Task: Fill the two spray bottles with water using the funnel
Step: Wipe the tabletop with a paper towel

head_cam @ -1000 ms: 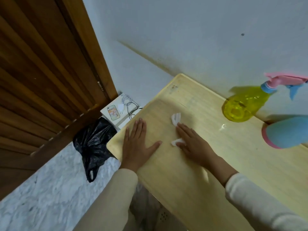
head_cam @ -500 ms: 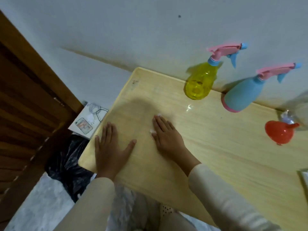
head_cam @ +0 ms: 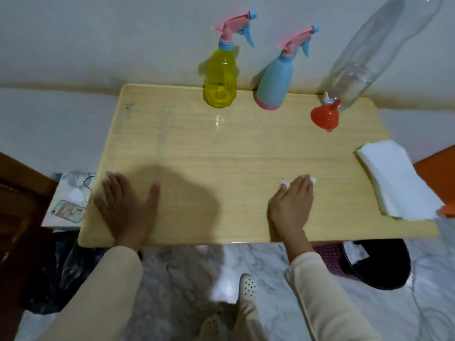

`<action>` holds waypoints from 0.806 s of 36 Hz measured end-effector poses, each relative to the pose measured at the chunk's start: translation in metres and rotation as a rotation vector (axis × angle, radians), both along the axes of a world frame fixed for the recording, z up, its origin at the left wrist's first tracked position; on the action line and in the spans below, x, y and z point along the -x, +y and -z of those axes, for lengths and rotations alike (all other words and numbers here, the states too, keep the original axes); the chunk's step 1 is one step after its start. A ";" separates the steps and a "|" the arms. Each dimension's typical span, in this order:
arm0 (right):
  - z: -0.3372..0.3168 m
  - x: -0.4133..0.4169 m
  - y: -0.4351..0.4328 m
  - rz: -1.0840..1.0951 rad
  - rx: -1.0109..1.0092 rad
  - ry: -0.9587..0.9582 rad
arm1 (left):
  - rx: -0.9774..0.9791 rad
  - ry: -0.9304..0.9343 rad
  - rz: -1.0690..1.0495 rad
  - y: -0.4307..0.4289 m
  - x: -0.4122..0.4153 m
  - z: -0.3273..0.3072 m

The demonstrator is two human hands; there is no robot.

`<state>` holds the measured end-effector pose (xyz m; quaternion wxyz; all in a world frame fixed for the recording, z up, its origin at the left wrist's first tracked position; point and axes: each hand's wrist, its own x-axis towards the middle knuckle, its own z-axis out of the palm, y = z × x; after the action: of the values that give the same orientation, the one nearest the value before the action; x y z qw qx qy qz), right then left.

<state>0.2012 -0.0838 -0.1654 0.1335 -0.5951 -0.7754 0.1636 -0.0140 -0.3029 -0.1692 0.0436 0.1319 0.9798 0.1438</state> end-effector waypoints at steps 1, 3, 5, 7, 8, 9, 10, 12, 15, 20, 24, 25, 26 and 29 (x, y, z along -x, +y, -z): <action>0.001 0.011 -0.009 -0.022 0.005 0.000 | -0.001 0.002 0.011 -0.001 0.000 0.000; 0.003 0.031 -0.028 -0.117 -0.005 0.015 | 0.011 0.000 0.032 -0.003 0.000 -0.001; 0.003 0.044 -0.048 -0.256 -0.012 0.061 | 0.024 -0.001 0.055 -0.005 -0.001 -0.002; 0.002 0.049 -0.064 -0.427 -0.003 0.086 | 0.022 0.010 0.080 -0.005 -0.004 -0.002; 0.001 0.047 -0.069 -0.515 -0.011 0.093 | 0.021 0.014 0.090 -0.006 -0.006 -0.002; 0.001 0.044 -0.071 -0.597 -0.014 0.098 | 0.019 0.015 0.099 -0.006 -0.008 -0.002; -0.001 0.039 -0.072 -0.669 -0.004 0.098 | 0.013 0.016 0.107 -0.006 -0.010 -0.002; -0.003 0.029 -0.063 -0.742 0.028 0.103 | -0.008 0.021 0.118 -0.007 -0.015 0.000; -0.005 0.019 -0.045 -0.723 0.013 0.100 | -0.046 0.043 0.135 -0.010 -0.022 0.003; -0.009 0.018 -0.057 -0.692 0.057 0.183 | -0.037 0.040 0.166 -0.014 -0.035 0.003; -0.011 0.012 -0.059 -0.678 0.018 0.173 | -0.026 0.021 0.190 -0.017 -0.049 0.002; -0.010 0.010 -0.057 -0.676 0.016 0.158 | -0.016 0.014 0.199 -0.017 -0.053 0.002; -0.010 0.008 -0.057 -0.674 0.011 0.140 | -0.008 0.003 0.209 -0.018 -0.057 0.002; -0.009 -0.002 -0.057 -0.684 0.001 0.131 | 0.009 -0.037 0.227 -0.015 -0.070 -0.001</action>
<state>0.2032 -0.1413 -0.1562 0.1203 -0.2891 -0.9197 0.2369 0.0563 -0.3178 -0.1678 0.0781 0.2393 0.9582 0.1361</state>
